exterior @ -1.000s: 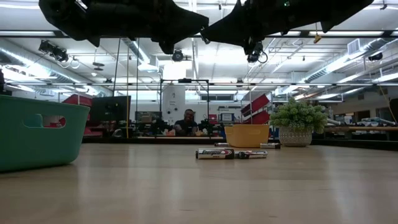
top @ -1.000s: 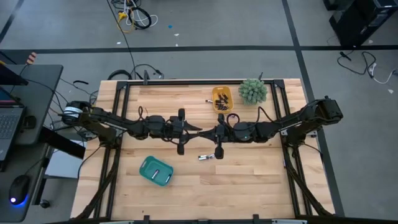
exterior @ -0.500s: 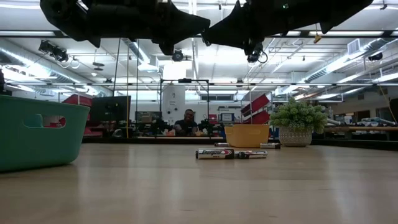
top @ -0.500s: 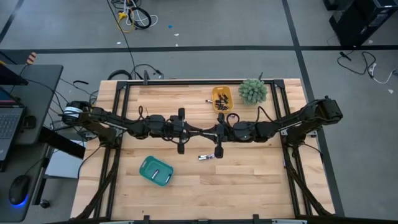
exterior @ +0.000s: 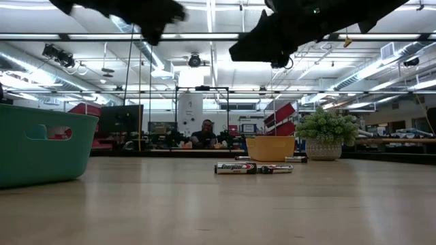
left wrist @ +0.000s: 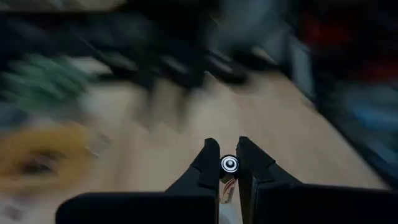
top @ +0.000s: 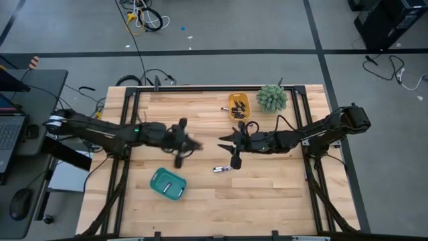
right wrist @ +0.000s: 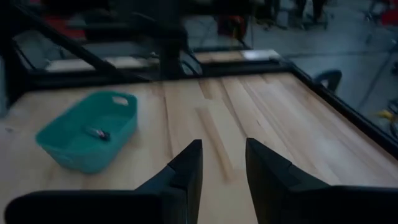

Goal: Sort batteries
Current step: Put the silver battery into the green bin

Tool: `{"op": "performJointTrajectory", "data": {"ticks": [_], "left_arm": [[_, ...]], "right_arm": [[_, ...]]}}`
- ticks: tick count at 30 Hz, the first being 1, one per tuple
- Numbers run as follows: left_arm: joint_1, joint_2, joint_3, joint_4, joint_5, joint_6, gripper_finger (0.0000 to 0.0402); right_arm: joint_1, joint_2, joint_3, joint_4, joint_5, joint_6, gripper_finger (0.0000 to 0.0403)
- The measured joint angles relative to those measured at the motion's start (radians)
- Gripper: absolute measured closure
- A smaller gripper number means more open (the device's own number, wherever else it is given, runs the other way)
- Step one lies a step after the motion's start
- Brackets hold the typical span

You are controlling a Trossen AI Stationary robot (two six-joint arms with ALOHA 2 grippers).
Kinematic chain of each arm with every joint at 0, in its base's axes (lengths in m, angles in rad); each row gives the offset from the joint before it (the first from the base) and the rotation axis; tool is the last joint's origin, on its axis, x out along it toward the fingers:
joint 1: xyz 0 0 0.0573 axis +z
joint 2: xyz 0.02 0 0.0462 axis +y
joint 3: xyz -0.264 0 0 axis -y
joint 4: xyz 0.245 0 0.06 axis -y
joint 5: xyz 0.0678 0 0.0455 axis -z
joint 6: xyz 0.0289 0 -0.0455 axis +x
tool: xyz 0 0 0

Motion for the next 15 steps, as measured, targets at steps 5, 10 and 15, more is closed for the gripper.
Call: {"op": "performJointTrajectory", "data": {"ticks": [5,10,15], "left_arm": [[-0.161,-0.126,0.047,-0.393,0.102,-0.109,0.0391],[-0.298,-0.157,0.046,-0.631,-0.057,-0.269,0.0391],[-0.396,-0.111,0.047,-0.720,-0.097,-0.368,0.0391]], "right_arm": [[-0.004,0.000,-0.009,-0.028,0.018,0.028,0.0297],[-0.006,0.000,-0.014,-0.003,0.035,0.032,0.0297],[-0.006,0.000,-0.014,0.008,0.036,0.035,0.0297]]}}
